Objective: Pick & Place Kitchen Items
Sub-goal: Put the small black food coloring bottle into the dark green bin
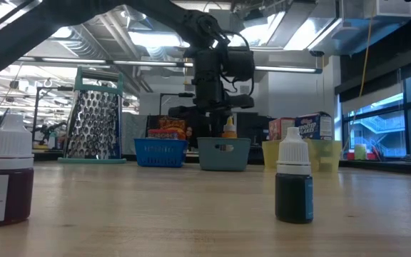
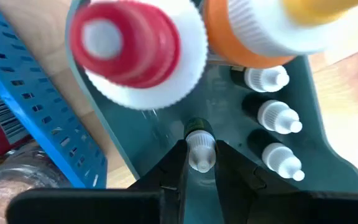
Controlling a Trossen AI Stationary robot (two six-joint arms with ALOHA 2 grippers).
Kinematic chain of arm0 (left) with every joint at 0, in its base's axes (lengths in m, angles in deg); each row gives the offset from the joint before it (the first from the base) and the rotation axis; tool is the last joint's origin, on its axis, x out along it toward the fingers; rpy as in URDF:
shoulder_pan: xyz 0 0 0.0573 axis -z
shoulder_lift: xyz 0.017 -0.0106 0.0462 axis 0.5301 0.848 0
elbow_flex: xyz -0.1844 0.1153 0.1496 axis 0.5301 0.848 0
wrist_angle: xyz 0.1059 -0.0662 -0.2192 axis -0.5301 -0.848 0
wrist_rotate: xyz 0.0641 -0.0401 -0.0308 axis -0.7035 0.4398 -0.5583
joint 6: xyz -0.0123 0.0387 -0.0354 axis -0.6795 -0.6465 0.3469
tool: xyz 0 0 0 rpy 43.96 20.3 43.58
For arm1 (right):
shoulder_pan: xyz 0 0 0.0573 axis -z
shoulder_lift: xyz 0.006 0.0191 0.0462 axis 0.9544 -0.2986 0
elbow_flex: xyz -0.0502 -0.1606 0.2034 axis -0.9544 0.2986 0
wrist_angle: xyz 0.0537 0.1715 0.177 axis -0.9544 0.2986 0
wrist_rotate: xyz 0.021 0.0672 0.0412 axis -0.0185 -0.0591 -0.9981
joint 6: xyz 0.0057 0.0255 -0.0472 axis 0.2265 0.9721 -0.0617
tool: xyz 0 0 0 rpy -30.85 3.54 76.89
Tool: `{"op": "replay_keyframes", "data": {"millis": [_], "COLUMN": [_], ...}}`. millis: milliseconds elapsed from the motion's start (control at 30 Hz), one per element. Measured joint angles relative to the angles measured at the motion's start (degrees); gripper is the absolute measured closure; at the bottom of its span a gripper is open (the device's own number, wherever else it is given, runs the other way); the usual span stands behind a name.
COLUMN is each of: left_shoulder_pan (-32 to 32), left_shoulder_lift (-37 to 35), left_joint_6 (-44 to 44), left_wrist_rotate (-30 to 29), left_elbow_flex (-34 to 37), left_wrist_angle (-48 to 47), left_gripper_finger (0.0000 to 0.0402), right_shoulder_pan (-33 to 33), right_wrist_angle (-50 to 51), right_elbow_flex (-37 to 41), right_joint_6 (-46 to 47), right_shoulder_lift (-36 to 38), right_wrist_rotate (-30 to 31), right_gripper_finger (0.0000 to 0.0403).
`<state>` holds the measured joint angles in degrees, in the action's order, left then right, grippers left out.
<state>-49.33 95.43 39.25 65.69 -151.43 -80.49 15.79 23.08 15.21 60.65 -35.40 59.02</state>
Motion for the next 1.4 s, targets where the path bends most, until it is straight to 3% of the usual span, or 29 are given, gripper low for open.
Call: {"op": "replay_keyframes", "data": {"millis": [400,1400], "left_shoulder_pan": [0.0,0.5], "left_shoulder_lift": [0.0,0.0], "left_joint_6": [0.0,0.0], "left_wrist_rotate": [1.3,4.3], "left_elbow_flex": [0.0,0.0], "left_wrist_angle": [0.0,0.0], "left_gripper_finger": [0.0307,0.0316], "right_shoulder_pan": [0.0,0.0], "right_wrist_angle": [0.0,0.2], "right_elbow_flex": [0.0,0.0], "right_joint_6": [0.3,0.6], "right_shoulder_lift": [0.0,0.0], "right_wrist_rotate": [-0.2,-0.1], "right_gripper_finger": [0.0270,0.0270]}}
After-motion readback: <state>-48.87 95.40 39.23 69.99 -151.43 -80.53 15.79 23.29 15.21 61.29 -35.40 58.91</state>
